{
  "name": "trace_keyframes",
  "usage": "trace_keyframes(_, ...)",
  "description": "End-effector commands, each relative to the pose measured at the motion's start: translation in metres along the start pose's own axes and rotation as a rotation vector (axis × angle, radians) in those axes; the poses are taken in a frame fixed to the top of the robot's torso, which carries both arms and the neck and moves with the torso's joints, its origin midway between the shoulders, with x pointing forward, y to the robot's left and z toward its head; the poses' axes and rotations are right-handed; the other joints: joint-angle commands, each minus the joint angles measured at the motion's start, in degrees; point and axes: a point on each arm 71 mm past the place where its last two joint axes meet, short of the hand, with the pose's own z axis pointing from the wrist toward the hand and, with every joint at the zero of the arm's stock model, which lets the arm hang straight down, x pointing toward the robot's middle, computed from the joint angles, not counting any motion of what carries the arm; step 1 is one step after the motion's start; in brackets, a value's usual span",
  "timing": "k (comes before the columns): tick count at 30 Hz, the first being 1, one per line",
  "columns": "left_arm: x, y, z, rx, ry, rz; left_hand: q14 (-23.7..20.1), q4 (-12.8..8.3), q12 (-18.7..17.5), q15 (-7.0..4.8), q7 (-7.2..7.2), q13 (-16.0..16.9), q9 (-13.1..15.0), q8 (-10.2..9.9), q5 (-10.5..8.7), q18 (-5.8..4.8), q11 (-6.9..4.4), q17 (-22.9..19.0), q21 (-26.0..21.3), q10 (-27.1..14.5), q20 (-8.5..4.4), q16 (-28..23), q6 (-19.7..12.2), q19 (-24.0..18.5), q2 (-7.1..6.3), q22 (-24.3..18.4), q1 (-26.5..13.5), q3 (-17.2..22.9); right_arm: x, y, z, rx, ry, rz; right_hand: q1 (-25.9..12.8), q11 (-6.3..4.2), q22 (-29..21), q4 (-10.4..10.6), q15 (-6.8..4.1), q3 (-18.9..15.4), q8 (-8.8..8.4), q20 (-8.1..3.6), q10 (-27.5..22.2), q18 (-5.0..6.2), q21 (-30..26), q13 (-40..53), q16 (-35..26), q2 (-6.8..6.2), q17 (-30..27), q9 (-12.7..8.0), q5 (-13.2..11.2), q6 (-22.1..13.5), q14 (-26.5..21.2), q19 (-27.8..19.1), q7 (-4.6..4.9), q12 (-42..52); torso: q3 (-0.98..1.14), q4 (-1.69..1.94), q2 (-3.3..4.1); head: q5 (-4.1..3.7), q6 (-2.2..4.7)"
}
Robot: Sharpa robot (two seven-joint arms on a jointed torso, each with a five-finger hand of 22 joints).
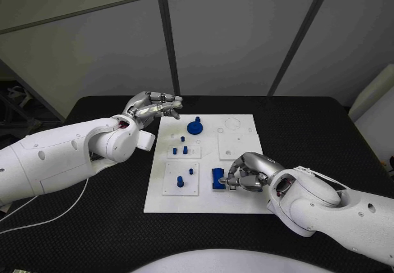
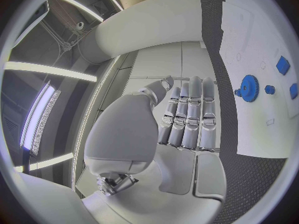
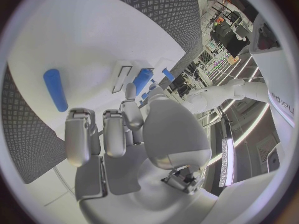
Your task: Assemble the parts on the task board
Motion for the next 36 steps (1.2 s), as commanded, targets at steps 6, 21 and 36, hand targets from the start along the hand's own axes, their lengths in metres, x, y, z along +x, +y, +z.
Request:
trace_keyframes(6, 0.001, -0.001, 0.000, 0.002, 0.013, -0.006, 0.13, 0.01, 0.38, 0.22, 0.14, -0.06, -0.01, -0.01, 0.39, -0.65, -0.12, -0.05, -0.35, -0.40, 0.33, -0.27, -0.05, -0.02, 0.67, -0.05, -0.09, -0.26, 0.002, 0.005, 0.004, -0.021, 0.016, -0.012, 1.89, 0.05, 11.27, -0.47, -0.55, -0.53, -0.22, -0.43, 0.58, -0.98, 0.33, 0.33, -0.04, -0.10, 3.27, 0.23, -0.17, 0.22, 3.77, 2.52, -0.32, 0.43, -0.01, 0.00, -0.04, 0.15, -0.21)
trace_keyframes(21, 0.001, -0.001, 0.000, 0.001, 0.012, -0.006, 0.14, 0.06, 0.41, 0.22, 0.14, -0.06, -0.01, 0.01, 0.39, -0.65, -0.11, -0.07, -0.39, -0.42, 0.34, -0.28, -0.06, -0.01, 0.75, -0.08, -0.14, -0.27, -0.003, 0.002, 0.002, -0.040, -0.038, 0.009, 6.20, -0.06, 11.22, -2.51, -0.63, -0.92, -0.27, -0.51, 0.76, -0.95, 0.24, 0.82, -0.07, -0.02, 3.27, 0.61, -1.25, 0.30, 3.76, 2.44, -0.41, 0.73, 0.03, -0.11, -0.12, -0.06, -0.13)
trace_keyframes(36, 0.001, -0.001, -0.001, 0.003, 0.011, -0.006, 0.14, 0.07, 0.46, 0.22, 0.14, -0.06, -0.01, 0.03, 0.37, -0.64, -0.11, -0.10, -0.44, -0.48, 0.34, -0.30, -0.09, 0.01, 0.82, -0.13, -0.15, -0.31, -0.041, -0.049, -0.023, 0.028, -0.072, 0.092, 10.21, 1.11, 10.70, -2.54, 0.31, -0.18, -7.10, 0.26, -1.05, -0.77, -0.34, -1.64, -0.31, 3.05, 2.99, -4.37, 2.26, -0.82, 3.68, 1.90, 1.15, -3.10, -0.09, -0.26, -0.13, -1.19, 0.40)
